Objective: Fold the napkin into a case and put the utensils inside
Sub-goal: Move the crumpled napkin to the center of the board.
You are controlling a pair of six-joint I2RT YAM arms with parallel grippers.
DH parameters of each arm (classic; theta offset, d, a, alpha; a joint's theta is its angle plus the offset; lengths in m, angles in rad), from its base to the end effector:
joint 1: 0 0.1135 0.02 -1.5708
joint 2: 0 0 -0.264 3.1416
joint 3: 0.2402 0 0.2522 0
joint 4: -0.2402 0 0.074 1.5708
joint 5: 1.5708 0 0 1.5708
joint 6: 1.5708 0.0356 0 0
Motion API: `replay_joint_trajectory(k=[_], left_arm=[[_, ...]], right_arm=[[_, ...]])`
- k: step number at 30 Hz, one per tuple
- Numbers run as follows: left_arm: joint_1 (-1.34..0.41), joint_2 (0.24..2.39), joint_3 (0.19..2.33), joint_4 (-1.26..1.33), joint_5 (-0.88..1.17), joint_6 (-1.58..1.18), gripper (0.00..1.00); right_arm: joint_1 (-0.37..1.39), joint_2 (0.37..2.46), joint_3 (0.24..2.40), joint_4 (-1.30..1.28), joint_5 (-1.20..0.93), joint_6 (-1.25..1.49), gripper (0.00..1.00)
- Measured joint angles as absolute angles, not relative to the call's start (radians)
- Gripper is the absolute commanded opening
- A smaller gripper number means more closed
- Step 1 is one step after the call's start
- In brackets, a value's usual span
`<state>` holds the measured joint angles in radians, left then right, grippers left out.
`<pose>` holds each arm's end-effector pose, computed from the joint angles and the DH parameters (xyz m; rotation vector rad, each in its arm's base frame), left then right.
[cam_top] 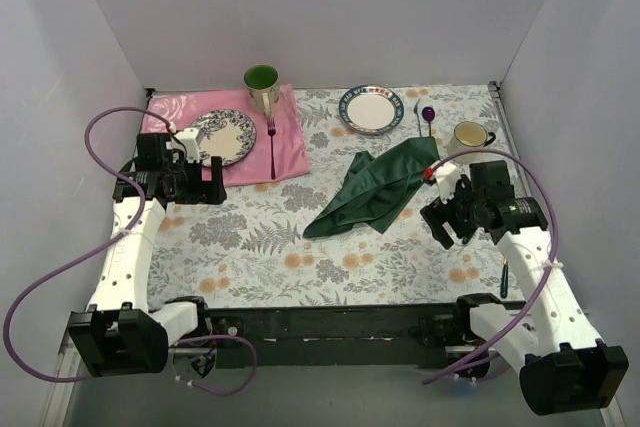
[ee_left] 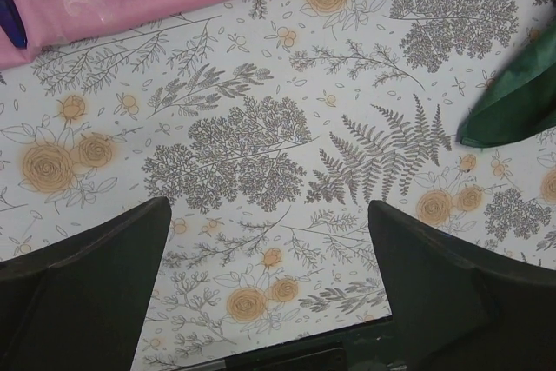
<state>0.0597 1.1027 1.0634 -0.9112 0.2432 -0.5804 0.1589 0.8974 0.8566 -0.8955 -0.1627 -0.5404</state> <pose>0.2112 0.0040 0.3111 -0.7092 2.4582 -0.5128 0.1642 0.0322 0.2819 -0.9152 2.3156 0.0443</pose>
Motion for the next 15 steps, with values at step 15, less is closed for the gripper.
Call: replay_joint_trajectory(k=[15], left_arm=[[-0.356, 1.387, 1.206, -0.755, 0.316, -0.575, 0.98]], right_arm=[[0.133, 1.308, 1.142, -0.867, -0.178, -0.556, 0.90]])
